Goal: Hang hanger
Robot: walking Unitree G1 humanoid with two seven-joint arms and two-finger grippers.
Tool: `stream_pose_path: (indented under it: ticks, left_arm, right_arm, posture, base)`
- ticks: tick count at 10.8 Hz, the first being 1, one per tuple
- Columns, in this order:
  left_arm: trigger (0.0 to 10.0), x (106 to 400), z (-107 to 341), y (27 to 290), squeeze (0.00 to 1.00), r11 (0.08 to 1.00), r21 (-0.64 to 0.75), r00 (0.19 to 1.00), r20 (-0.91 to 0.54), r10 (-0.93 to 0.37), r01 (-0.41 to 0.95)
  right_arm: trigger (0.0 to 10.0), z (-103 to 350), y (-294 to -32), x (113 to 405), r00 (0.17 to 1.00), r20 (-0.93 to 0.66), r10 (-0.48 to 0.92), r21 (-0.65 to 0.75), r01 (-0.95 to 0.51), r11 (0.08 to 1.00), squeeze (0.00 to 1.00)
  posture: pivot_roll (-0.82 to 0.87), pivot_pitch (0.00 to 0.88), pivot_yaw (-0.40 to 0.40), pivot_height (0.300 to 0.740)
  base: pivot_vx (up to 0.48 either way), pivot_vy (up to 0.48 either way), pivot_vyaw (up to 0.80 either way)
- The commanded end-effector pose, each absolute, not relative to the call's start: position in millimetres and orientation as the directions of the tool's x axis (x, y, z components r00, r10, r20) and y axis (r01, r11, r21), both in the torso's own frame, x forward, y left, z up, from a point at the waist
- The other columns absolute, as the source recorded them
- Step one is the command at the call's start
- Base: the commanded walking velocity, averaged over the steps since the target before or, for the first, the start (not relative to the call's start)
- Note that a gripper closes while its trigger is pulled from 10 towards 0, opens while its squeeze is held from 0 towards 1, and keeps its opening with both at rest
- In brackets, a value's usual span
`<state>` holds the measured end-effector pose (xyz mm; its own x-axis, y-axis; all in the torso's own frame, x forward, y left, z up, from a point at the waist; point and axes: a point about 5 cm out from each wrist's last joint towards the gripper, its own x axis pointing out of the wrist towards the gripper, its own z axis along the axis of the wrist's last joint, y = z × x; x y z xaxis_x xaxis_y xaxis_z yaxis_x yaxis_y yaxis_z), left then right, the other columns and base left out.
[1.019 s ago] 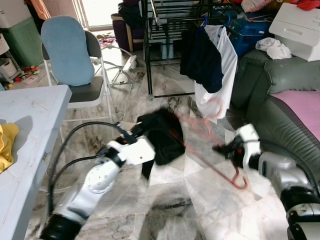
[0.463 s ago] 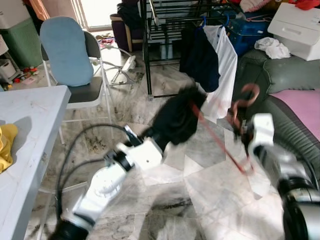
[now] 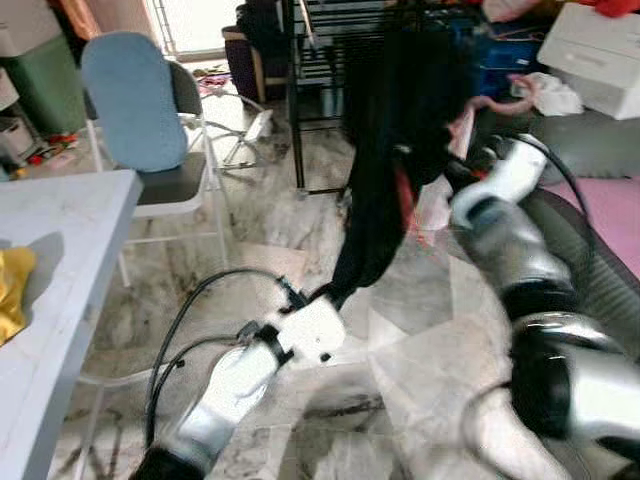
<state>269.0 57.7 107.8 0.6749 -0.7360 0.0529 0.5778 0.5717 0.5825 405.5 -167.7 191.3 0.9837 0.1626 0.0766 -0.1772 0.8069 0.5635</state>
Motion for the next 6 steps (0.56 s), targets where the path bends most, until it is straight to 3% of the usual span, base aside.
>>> stream_pose_path:
  ticks: [1,2,3,4,6]
  left_arm:
    - [10.0,267.9,103.5,50.3,0.00,0.531,0.587,0.645,0.019,-0.764,0.611]
    - [10.0,269.5,94.7,38.3,0.00,0.477,0.609,0.617,-0.026,-0.786,0.633]
    - [10.0,273.9,94.8,29.2,0.00,0.473,0.622,0.620,-0.024,-0.784,0.624]
    - [10.0,276.5,99.5,26.3,0.00,0.493,0.611,0.624,0.000,-0.782,0.619]
    - [10.0,276.5,99.5,26.3,0.00,0.493,0.611,0.624,0.000,-0.782,0.619]
  right_arm:
    - [10.0,217.1,-158.5,409.2,0.964,0.177,0.200,0.544,-0.265,0.796,0.00]
    - [10.0,214.1,-128.7,404.4,0.915,0.174,0.365,0.372,-0.404,0.836,0.00]
    - [10.0,179.4,-99.5,388.1,0.803,-0.029,0.595,0.167,-0.583,0.795,0.00]
    - [10.0,149.6,-96.8,373.3,0.714,-0.184,0.675,0.087,-0.673,0.735,0.00]
    - [10.0,149.6,-96.8,373.3,0.714,-0.184,0.675,0.087,-0.673,0.735,0.00]
  posture:
    - [-0.02,0.000,0.006,0.740]
    - [-0.02,0.000,0.007,0.740]
    - [-0.03,0.000,0.009,0.740]
    - [-0.03,0.000,0.008,0.740]
    - [-0.03,0.000,0.008,0.740]
  base:
    - [0.000,0.000,0.00]
    - [0.000,0.000,0.00]
    - [0.000,0.000,0.00]
    - [0.000,0.000,0.00]
    - [0.000,0.000,0.00]
